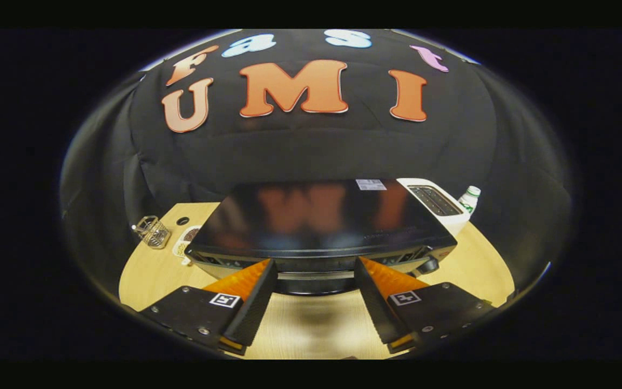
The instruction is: Open the toaster oven, put the food inside, and close the toaster oven door.
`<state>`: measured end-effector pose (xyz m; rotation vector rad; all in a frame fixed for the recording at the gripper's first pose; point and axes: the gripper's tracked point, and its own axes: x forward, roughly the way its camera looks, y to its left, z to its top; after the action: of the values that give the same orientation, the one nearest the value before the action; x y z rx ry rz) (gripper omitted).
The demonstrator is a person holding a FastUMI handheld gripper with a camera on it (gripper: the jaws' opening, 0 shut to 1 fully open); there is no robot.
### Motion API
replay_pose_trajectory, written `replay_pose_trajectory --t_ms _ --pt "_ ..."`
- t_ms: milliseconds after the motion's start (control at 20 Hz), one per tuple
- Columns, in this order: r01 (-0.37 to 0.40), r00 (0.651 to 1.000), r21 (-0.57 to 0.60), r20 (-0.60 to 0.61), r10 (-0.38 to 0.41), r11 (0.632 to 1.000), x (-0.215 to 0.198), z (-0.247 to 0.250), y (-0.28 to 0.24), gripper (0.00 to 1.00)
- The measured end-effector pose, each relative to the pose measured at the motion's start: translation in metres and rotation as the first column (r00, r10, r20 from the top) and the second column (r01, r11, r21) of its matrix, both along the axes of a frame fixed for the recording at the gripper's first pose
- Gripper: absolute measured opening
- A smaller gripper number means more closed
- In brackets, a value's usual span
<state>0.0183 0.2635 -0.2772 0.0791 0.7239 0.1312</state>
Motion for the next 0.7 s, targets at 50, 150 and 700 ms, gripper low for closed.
replay_pose_trajectory --t_ms 50,150,700 --pt "-0.007 1.000 -0.001 -0.008 0.007 1.000 -0.009 -0.001 -0.001 0.86" --pt "-0.020 1.000 0.012 -0.016 0.020 1.000 -0.023 -0.001 -0.002 0.85" --pt "-0.029 0.990 0.283 -0.123 0.066 0.959 -0.106 -0.027 -0.015 0.82"
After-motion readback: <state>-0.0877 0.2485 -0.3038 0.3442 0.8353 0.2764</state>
